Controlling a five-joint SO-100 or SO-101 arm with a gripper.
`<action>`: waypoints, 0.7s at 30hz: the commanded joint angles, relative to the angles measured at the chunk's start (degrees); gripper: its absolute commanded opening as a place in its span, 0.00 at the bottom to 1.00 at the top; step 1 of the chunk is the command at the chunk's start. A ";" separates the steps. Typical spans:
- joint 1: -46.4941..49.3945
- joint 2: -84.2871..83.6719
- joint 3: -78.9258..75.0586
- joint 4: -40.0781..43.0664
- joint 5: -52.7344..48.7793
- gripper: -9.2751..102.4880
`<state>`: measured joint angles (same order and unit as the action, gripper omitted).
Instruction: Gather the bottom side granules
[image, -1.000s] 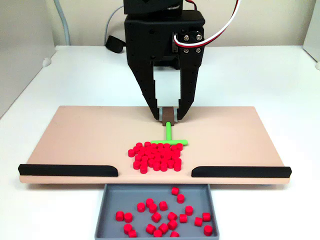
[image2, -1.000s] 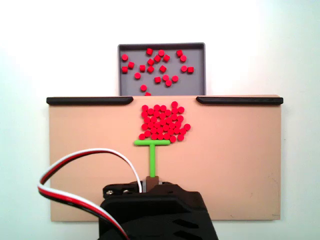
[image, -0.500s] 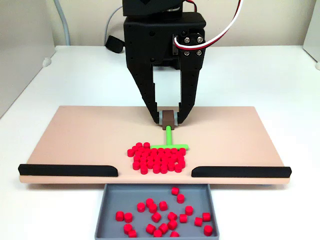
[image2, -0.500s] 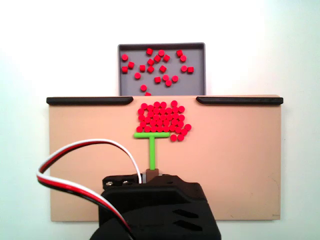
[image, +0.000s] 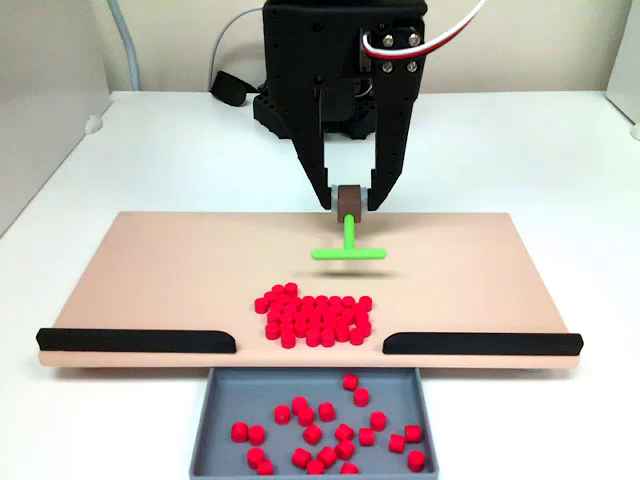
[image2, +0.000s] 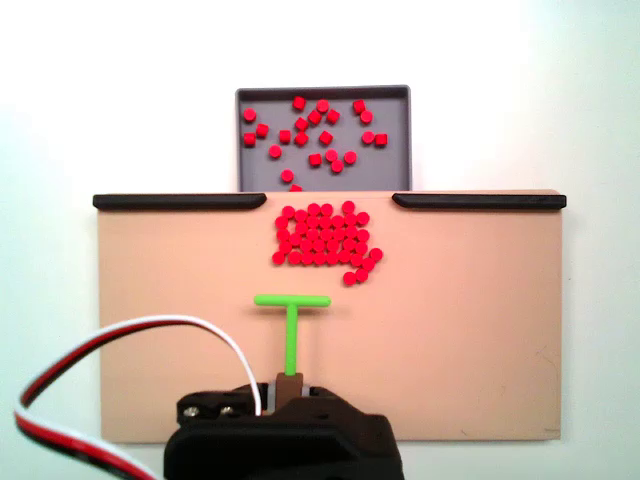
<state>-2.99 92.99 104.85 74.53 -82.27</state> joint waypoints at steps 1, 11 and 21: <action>0.00 5.36 -1.05 3.87 -0.26 0.08; 3.60 12.39 -0.09 10.55 -4.57 0.08; 4.13 11.60 0.09 10.72 -4.83 0.08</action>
<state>1.05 103.97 104.94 85.25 -86.66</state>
